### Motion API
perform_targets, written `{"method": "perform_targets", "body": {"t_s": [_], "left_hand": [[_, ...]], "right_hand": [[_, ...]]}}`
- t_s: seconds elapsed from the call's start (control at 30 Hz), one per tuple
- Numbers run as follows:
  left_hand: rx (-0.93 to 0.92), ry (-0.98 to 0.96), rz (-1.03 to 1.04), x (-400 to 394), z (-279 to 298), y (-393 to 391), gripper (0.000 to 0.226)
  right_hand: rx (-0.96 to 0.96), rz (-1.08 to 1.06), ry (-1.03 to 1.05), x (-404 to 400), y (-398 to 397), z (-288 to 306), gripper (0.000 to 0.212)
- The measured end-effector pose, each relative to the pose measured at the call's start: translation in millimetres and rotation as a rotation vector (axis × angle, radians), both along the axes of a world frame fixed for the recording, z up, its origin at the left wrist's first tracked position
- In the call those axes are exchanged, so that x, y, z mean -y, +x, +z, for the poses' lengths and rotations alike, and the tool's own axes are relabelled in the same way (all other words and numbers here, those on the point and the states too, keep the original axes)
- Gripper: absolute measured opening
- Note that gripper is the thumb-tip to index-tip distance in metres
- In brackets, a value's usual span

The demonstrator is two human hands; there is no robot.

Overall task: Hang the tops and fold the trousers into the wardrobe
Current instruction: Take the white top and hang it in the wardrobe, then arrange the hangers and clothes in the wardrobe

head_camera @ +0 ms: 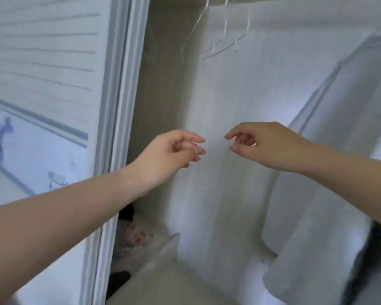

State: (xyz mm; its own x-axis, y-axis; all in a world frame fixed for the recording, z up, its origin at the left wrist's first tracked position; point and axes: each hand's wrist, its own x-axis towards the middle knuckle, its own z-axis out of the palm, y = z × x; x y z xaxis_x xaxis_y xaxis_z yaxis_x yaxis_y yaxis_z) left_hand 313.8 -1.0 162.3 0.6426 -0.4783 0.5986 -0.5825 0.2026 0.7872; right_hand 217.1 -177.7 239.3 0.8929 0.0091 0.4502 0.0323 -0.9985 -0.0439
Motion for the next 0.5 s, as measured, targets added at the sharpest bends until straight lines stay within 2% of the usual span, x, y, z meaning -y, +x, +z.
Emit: {"method": "perform_targets", "body": {"t_s": [0.17,0.27,0.5], "left_hand": [[-0.169,0.118,0.181,-104.7,-94.8,-26.6,0.018],[-0.268,0.106,0.258,-148.3,-123.5,-48.8,0.015],[-0.509,0.001,0.663,-242.9,-193.5,-150.6,0.012]], "right_hand": [[-0.201,0.348,0.265,-77.2,25.1,-91.3,0.016],[-0.271,0.505,0.444,-117.5,24.2,-130.3,0.021],[-0.563,0.863,0.841,-228.3,5.1,-237.1,0.027]]}}
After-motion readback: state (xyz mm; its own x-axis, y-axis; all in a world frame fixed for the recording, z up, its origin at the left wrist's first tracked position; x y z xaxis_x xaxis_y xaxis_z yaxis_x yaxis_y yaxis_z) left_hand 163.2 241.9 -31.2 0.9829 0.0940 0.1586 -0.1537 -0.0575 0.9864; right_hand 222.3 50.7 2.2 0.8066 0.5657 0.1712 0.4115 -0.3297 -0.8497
